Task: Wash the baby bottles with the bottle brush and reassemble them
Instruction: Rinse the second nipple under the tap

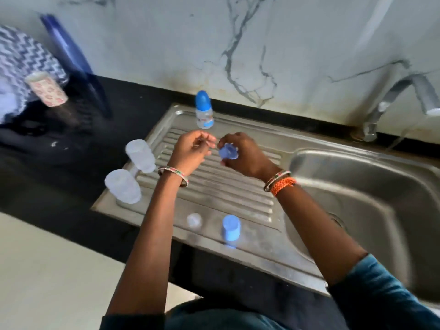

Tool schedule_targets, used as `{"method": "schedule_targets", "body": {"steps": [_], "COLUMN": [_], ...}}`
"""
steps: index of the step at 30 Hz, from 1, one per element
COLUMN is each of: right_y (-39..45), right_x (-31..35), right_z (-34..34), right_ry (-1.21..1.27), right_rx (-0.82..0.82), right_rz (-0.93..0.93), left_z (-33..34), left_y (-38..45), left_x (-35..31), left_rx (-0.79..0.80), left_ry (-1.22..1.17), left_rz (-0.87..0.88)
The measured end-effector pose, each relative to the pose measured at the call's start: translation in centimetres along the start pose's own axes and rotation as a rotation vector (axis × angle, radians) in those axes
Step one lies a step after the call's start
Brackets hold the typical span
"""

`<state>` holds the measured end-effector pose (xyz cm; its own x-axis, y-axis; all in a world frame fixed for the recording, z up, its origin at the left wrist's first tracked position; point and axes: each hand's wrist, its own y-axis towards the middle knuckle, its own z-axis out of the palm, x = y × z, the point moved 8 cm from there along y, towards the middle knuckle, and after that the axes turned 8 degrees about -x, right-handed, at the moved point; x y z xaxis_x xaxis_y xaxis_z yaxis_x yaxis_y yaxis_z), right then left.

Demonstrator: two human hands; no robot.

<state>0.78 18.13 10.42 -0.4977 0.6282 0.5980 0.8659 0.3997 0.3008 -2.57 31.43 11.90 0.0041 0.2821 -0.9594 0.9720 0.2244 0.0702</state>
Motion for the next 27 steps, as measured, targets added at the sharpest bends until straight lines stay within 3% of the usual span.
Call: {"method": "schedule_targets", "body": {"steps": [5, 15, 21, 24, 27], "right_y": [3.2, 3.0, 3.4, 1.7, -2.3], "right_x": [4.5, 4.2, 3.1, -0.8, -7.6], "right_z": [10.3, 16.9, 9.9, 3.0, -4.2], "right_ry": [-0.063, -0.136, -0.076, -0.049, -0.102], "right_rx": [0.305, 0.486, 0.369, 0.245, 0.149], "right_rz": [-0.147, -0.092, -0.068, 0.036, 0.214], "left_z": [-8.5, -10.3, -7.1, -1.9, 6.9], "left_y": [-0.5, -1.5, -1.2, -0.6, -0.7], "left_x": [5.7, 8.7, 7.5, 6.1, 4.9], "left_rx": [-0.131, -0.073, -0.048, 0.016, 0.143], "left_ry": [0.041, 0.011, -0.041, -0.133, -0.304], "left_rz": [-0.141, -0.206, -0.224, -0.239, -0.367]}}
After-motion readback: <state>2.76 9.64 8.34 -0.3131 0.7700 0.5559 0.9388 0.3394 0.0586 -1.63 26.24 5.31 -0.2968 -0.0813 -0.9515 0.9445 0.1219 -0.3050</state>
